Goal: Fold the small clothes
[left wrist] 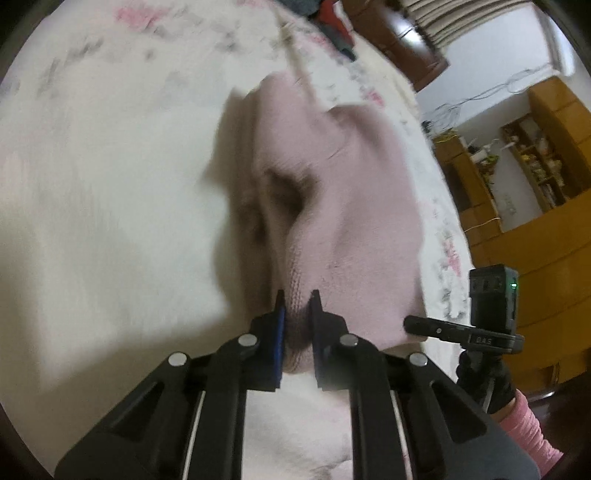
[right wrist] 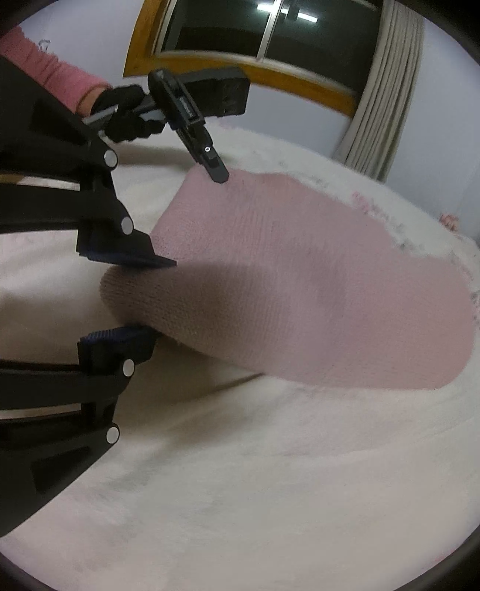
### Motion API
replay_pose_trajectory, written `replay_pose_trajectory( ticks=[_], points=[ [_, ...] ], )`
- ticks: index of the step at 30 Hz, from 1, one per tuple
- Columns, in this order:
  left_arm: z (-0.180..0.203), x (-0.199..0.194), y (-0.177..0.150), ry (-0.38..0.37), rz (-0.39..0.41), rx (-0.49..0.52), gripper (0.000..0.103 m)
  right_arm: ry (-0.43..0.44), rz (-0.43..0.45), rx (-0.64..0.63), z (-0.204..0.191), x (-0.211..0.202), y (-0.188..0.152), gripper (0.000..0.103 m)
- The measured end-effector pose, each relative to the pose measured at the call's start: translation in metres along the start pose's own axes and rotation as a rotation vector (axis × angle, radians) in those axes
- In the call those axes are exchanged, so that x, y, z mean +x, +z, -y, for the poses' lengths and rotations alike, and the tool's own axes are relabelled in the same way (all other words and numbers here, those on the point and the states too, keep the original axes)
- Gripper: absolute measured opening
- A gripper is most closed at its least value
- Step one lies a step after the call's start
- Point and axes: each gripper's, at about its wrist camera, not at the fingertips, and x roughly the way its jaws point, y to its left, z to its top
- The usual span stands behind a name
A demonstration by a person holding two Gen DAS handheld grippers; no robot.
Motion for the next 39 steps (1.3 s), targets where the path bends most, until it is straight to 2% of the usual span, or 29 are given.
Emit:
replay_pose_trajectory(
  ticks=[5, 7, 9, 12, 15, 17, 22, 23, 24, 25, 29, 31, 34, 37, 39],
  points=[
    [-0.005, 0.010, -0.004, -0.002, 0.001, -0.013, 0.011, -0.036, -0.005, -0.016, -0.001, 0.005, -0.001, 0.029],
    [-0.003, 0.006, -0.002, -0.007, -0.008, -0.014, 0.016, -0.053, -0.014, -0.033, -0.007, 0.004, 0.003, 0.036],
    [-0.002, -0.002, 0.001, -0.028, -0.003, -0.033, 0.028, -0.052, -0.015, -0.033, -0.013, 0.001, 0.003, 0.042],
    [0.000, -0.023, 0.014, -0.094, 0.075, -0.040, 0.033, -0.036, 0.012, -0.035, -0.016, -0.009, 0.003, 0.049],
    [0.000, -0.028, 0.037, -0.071, 0.130, -0.059, 0.038, -0.029, 0.041, -0.021, -0.008, -0.019, 0.003, 0.050],
    [-0.001, -0.021, 0.054, -0.061, 0.136, -0.086, 0.039, -0.031, 0.049, 0.005, -0.002, -0.021, 0.004, 0.050],
    [0.002, 0.005, 0.083, -0.063, 0.123, -0.123, 0.039, -0.032, 0.049, 0.011, 0.004, -0.018, 0.004, 0.050],
    [0.005, 0.010, 0.086, -0.052, 0.114, -0.117, 0.035, -0.028, 0.050, 0.014, 0.004, -0.016, 0.004, 0.050],
    [0.008, 0.015, 0.089, -0.029, 0.109, -0.107, 0.018, -0.023, 0.050, 0.017, 0.005, -0.016, 0.006, 0.050],
    [0.009, 0.017, 0.091, -0.019, 0.104, -0.100, 0.014, -0.018, 0.051, 0.020, 0.006, -0.015, 0.007, 0.050],
    [0.004, 0.014, 0.084, 0.041, 0.130, -0.081, 0.013, -0.011, 0.052, 0.015, 0.008, -0.016, 0.007, 0.050],
    [-0.007, 0.020, 0.080, 0.031, 0.114, -0.111, 0.013, -0.015, 0.047, 0.008, 0.008, -0.018, 0.007, 0.050],
    [-0.008, 0.021, 0.079, 0.001, 0.107, -0.095, 0.014, -0.030, 0.041, 0.006, 0.006, -0.018, 0.010, 0.050],
    [-0.007, 0.013, 0.078, -0.036, 0.101, -0.101, 0.029, -0.044, 0.043, -0.009, 0.001, -0.021, 0.014, 0.050],
    [-0.005, 0.008, 0.078, -0.028, 0.111, -0.089, 0.066, -0.040, 0.057, -0.012, -0.001, -0.025, 0.018, 0.050]
  ],
)
